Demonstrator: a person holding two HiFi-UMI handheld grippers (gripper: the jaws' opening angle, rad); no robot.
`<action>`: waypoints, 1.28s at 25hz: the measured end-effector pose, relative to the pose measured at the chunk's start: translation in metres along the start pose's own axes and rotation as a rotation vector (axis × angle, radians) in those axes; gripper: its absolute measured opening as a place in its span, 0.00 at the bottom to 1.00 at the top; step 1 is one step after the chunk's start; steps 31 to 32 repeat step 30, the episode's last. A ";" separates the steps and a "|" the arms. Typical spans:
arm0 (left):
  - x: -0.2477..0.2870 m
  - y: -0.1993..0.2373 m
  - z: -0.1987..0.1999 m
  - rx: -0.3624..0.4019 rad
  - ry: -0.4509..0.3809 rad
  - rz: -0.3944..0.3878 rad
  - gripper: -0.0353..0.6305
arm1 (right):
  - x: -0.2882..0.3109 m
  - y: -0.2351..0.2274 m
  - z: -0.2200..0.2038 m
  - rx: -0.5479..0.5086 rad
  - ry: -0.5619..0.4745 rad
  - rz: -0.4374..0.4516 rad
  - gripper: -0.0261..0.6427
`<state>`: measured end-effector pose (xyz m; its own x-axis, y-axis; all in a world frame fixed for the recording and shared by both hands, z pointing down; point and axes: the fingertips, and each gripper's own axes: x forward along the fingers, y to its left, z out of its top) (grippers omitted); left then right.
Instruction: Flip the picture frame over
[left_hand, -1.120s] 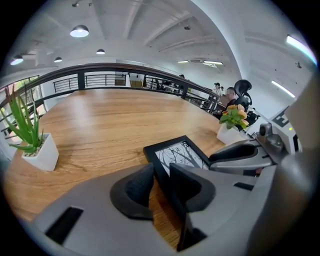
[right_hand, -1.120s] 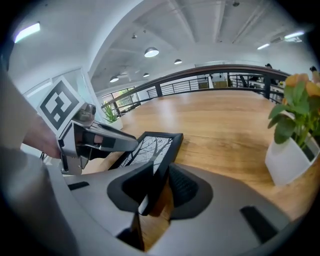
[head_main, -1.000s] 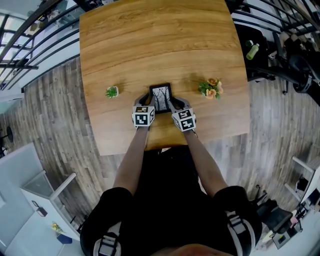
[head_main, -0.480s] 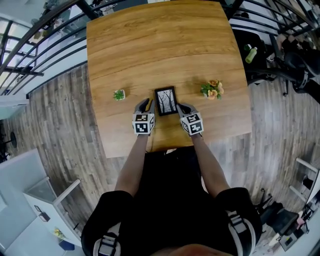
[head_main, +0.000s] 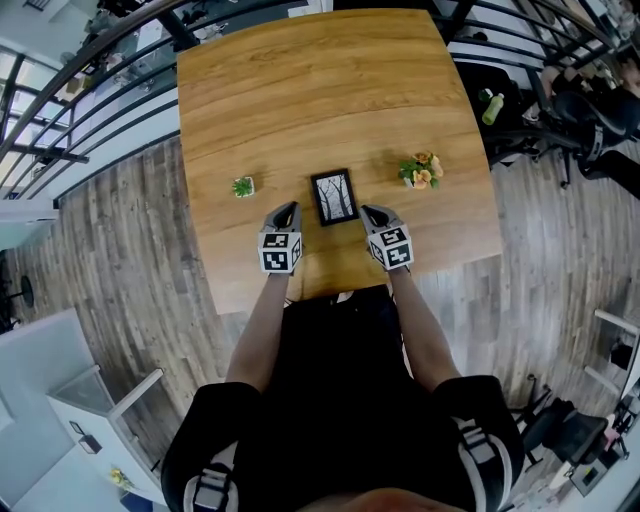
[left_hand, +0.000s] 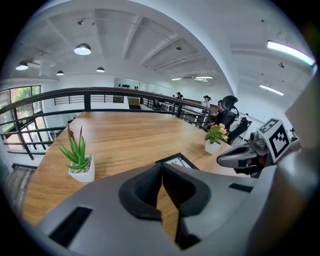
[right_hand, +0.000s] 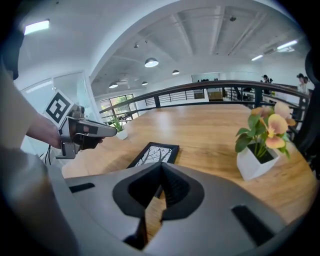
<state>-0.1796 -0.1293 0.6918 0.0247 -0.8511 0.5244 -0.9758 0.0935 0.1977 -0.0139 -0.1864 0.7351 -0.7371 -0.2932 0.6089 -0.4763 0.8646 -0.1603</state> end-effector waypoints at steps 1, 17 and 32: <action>-0.002 0.002 0.000 0.003 -0.003 -0.001 0.09 | -0.002 0.000 0.001 -0.006 -0.004 -0.007 0.05; -0.025 -0.005 0.001 0.029 -0.019 -0.033 0.09 | -0.031 0.009 0.009 -0.002 -0.052 -0.071 0.05; -0.032 -0.012 0.008 0.039 -0.040 -0.036 0.09 | -0.040 0.007 0.008 0.025 -0.066 -0.083 0.05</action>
